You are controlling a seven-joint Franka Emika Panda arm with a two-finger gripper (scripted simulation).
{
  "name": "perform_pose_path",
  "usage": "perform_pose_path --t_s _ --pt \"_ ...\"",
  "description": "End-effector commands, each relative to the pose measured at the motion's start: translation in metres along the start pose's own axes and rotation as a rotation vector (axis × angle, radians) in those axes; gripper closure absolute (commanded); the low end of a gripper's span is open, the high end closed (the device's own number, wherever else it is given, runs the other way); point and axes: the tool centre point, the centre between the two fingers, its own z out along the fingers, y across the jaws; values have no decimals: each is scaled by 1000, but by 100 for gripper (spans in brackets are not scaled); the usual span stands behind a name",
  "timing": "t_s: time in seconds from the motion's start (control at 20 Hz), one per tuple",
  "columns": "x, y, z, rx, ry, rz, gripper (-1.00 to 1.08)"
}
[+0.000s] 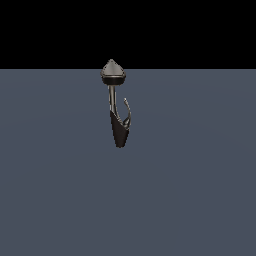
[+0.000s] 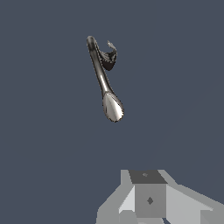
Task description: Turn on the faucet by rotating a designated handle.
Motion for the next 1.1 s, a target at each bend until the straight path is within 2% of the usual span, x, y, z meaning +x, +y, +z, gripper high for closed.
perform_pose_path --t_s 0.0,0.55,1.05 --pt "13 -7 9 18 -24 48 108" --pt "82 -33 57 113 -148 302 108" --pt "147 -45 108 203 -264 543 108"
